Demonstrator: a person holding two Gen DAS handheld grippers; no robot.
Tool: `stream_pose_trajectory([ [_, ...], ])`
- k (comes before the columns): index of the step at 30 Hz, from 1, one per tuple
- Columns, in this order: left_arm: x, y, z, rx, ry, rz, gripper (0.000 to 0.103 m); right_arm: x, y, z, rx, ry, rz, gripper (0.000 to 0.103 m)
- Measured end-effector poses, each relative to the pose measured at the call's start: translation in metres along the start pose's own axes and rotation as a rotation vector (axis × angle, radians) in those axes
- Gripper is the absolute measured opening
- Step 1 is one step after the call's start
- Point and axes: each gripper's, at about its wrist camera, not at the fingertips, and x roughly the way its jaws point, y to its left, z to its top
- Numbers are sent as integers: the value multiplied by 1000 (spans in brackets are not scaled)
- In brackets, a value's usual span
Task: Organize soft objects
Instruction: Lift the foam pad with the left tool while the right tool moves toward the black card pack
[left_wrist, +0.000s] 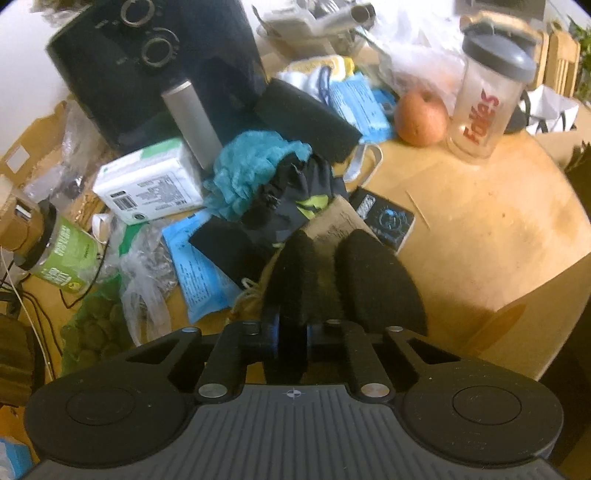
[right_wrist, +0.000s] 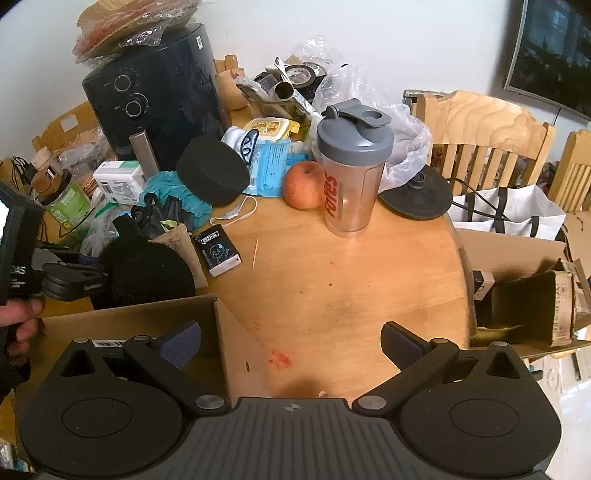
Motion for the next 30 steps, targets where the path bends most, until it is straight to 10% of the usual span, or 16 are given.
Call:
stream_pose_trajectory([
  [30, -138, 72, -22, -366, -356, -97, 11, 4, -13, 23, -149, -60, 118, 103],
])
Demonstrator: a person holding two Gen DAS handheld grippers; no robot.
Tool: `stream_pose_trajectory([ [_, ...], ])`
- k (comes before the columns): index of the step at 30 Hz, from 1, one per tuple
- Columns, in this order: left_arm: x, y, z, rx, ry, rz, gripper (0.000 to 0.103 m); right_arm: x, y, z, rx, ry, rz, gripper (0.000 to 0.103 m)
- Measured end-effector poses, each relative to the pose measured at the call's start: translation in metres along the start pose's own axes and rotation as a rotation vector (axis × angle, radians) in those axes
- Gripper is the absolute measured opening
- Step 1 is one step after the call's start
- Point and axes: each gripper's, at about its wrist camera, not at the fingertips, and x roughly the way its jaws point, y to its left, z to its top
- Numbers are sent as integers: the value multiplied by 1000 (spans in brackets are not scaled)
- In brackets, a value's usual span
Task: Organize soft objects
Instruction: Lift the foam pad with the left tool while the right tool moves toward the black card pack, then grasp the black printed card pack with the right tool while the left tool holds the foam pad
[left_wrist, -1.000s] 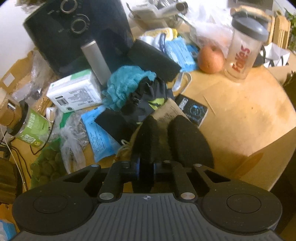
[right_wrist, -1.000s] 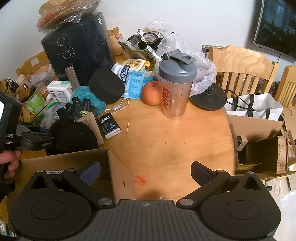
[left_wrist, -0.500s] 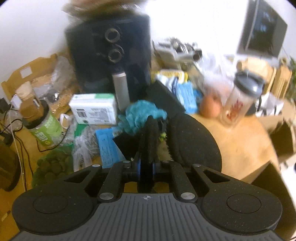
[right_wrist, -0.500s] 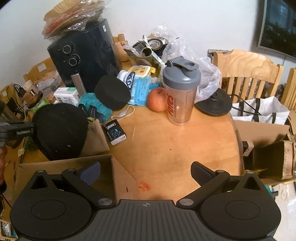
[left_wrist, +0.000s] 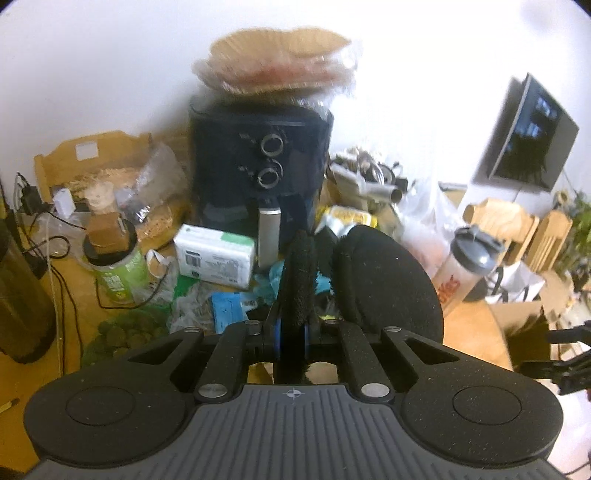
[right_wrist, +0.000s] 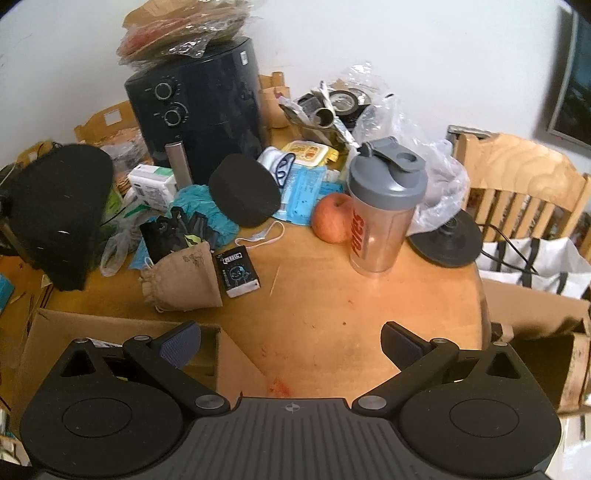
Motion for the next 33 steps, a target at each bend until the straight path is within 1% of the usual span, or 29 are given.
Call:
stream_pose_trajectory([
  [7, -31, 9, -6, -60, -40, 5, 11, 19, 2, 20, -66, 16, 62, 103],
  [11, -42, 15, -14, -92, -42, 8, 11, 41, 4, 32, -86, 57, 95, 103],
  [14, -47, 20, -19, -116, -37, 5, 11, 58, 10, 39, -131, 72, 100, 103],
  [18, -51, 27, -26, -143, -29, 6, 11, 84, 22, 47, -227, 100, 74, 103],
  [22, -57, 31, -31, -167, -23, 1, 11, 107, 32, 56, -291, 117, 117, 103],
  [26, -64, 37, -33, -179, -24, 6, 11, 135, 38, 68, -316, 153, 153, 103],
  [31, -66, 45, -36, -204, -23, 9, 11, 175, 43, 75, -292, 236, 181, 103],
  [33, -65, 48, -36, -214, -17, 9, 11, 190, 45, 76, -295, 253, 195, 103],
])
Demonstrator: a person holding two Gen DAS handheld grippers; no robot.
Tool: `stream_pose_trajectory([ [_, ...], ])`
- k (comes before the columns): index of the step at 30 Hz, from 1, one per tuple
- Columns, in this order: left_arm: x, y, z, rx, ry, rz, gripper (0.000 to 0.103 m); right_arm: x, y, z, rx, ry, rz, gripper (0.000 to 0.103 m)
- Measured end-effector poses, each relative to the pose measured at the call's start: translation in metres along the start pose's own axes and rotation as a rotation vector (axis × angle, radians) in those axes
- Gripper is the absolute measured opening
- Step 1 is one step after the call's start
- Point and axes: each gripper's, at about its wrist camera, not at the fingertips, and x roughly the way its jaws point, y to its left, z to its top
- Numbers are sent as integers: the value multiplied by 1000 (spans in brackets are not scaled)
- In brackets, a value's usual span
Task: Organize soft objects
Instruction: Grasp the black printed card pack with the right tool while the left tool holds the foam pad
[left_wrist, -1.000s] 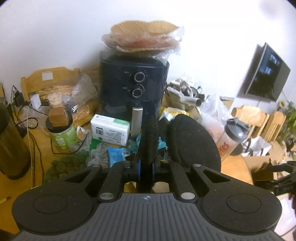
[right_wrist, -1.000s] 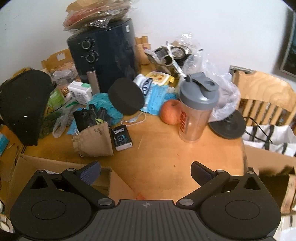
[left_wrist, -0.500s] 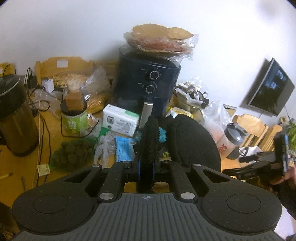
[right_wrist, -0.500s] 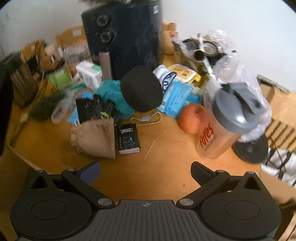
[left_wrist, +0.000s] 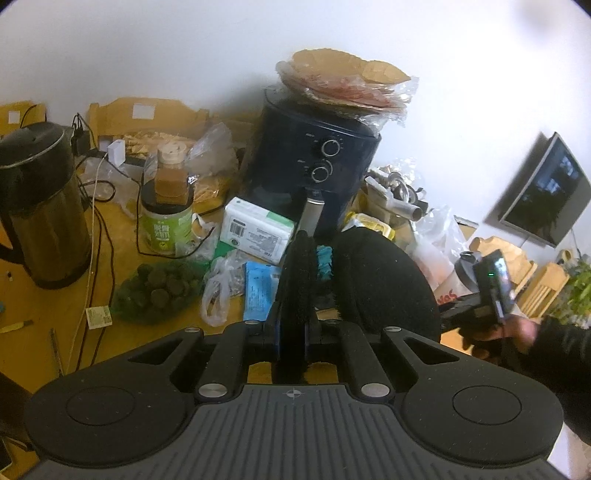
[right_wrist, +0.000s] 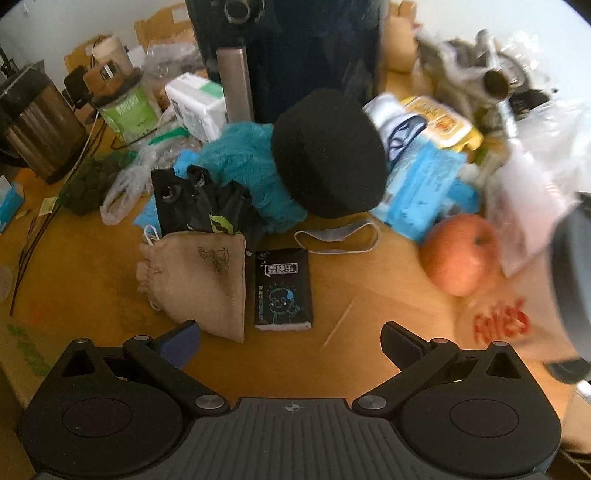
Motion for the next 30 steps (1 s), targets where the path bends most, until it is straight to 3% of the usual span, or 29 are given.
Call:
stream_pose_trajectory([
  [3, 2, 6, 1, -11, 6, 2, 11, 20, -2, 6, -15, 16, -10, 101],
  [5, 3, 10, 1, -17, 12, 7, 11, 32, -4, 9, -25, 31, -43, 89],
  [10, 7, 15, 1, -15, 29, 11, 11, 53, -9, 10, -14, 56, -14, 79],
  [15, 8, 14, -1, -14, 41, 13, 11, 63, -9, 13, 3, 62, 27, 74],
  [21, 6, 6, -4, -22, 41, 35, 11, 80, 4, 12, -58, 105, -8, 65],
  [23, 5, 2, -4, -26, 41, 49, 11, 86, 7, 11, -68, 115, -16, 54],
  [30, -2, -11, -6, -20, 31, 73, 11, 72, 8, 7, -117, 63, -20, 52],
])
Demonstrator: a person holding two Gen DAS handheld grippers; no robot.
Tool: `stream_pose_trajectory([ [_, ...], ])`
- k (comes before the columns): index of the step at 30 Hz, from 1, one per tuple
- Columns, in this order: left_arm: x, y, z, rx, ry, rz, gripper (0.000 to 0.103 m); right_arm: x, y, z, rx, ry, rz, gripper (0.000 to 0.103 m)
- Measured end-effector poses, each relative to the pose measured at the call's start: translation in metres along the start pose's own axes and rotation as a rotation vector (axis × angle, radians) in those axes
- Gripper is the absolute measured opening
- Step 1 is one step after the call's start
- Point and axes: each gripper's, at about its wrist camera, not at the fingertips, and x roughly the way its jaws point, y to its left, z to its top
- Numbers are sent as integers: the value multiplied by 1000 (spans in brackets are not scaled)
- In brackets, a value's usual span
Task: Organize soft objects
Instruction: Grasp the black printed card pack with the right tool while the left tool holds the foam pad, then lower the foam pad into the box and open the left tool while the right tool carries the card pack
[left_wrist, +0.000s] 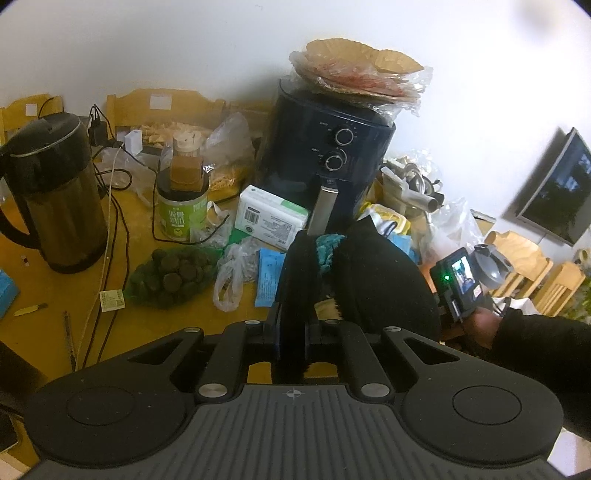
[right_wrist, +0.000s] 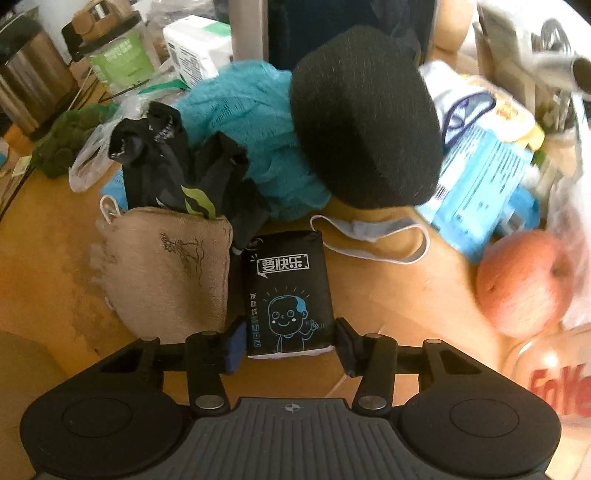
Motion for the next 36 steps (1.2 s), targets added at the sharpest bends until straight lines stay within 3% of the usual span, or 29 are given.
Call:
stream_pose_trajectory([
  [10, -5, -16, -2, 22, -14, 12, 11, -36, -9, -11, -22, -50, 10, 51],
  [21, -8, -30, -11, 53, -1, 11, 11, -109, -7, -43, 21, -211, 40, 51],
  [36, -10, -53, -36, 120, 49, 5, 11, -190, 12, -101, 79, -363, 71, 51],
])
